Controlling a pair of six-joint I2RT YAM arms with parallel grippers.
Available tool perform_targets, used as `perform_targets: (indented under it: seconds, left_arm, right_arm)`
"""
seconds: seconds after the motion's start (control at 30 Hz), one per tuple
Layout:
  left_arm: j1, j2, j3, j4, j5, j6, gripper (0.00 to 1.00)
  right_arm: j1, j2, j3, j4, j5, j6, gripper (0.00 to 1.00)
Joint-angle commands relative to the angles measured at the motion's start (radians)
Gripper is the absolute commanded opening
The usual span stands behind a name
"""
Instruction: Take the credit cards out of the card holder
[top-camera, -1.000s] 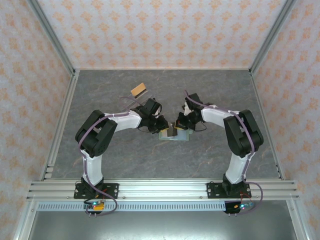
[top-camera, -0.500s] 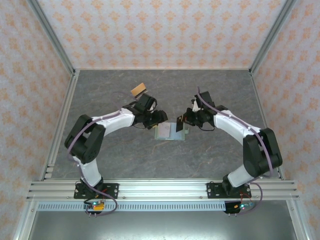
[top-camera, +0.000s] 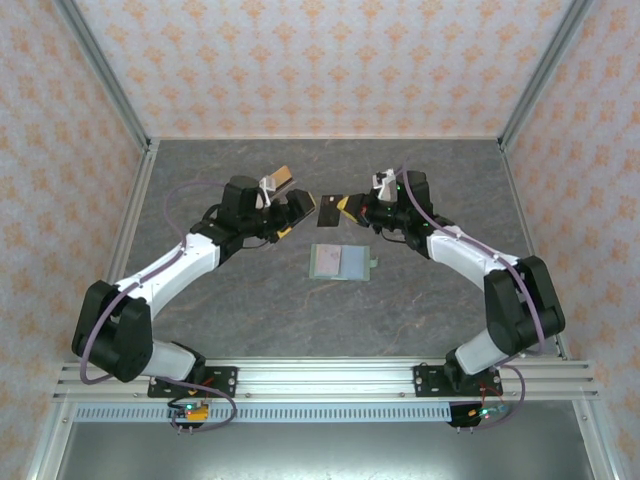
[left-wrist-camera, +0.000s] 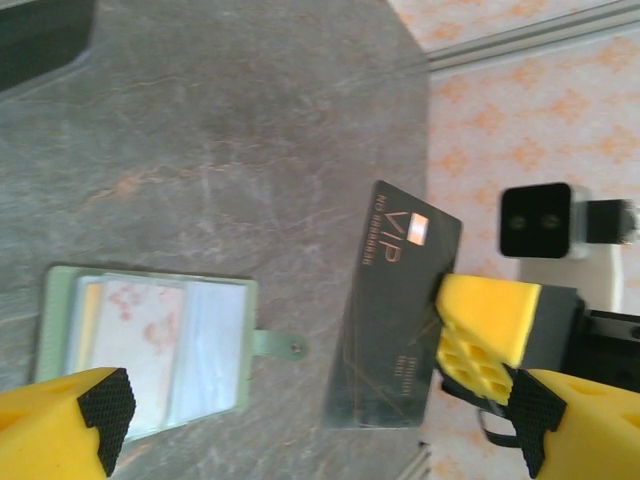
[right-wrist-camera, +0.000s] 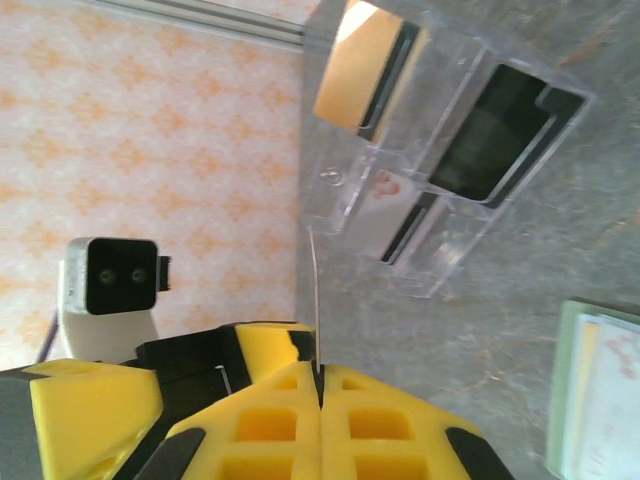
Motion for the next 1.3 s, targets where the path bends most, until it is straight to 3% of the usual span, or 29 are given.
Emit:
perform_targets:
  seconds: [0.0, 0.2, 0.37, 0.6, 0.9, 0.97, 1.03, 1.1, 1.27]
  left_arm:
    - [0.013, 0.007, 0.009, 0.12, 0.115, -0.05, 1.0]
    - [0.016, 0.023, 0.042, 0.157, 0.15, -0.071, 0.98]
    - [0.017, 0.028, 0.038, 0.251, 0.155, -0.14, 0.71]
    - [0.016, 0.058, 0.038, 0.375, 0.188, -0.221, 0.41]
    - [0.017, 0.034, 0.069, 0.228, 0.182, -0.091, 0.0]
    - [0.017, 0.026, 0.093, 0.128, 0.155, -0.006, 0.0]
    - [0.018, 0.02, 0.134, -0.019, 0.103, 0.134, 0.0]
    - [0.018, 0.023, 0.188, -0.201, 0.013, 0.295, 0.0]
    - [0.02, 0.077, 0.332, -0.51, -0.213, 0.652, 0.0]
  right_arm:
    - [0.0, 0.012, -0.01, 0.255, -0.063, 0.152, 0.0]
    - [0.002, 0.039, -0.016, 0.377, -0.067, 0.256, 0.0]
    - [0.003, 0.051, -0.016, 0.415, -0.061, 0.303, 0.0]
    - [0.002, 0.055, -0.025, 0.474, -0.054, 0.347, 0.0]
    - [0.001, 0.031, -0.019, 0.415, -0.055, 0.306, 0.0]
    - [0.001, 0.006, -0.003, 0.288, -0.042, 0.225, 0.14]
    - [0.0, -0.039, 0.018, 0.085, 0.01, 0.089, 0.43]
    - [0.0, -0.076, 0.049, -0.096, 0.065, -0.035, 0.63]
    - [-0.001, -0.117, 0.109, -0.384, 0.175, -0.226, 0.86]
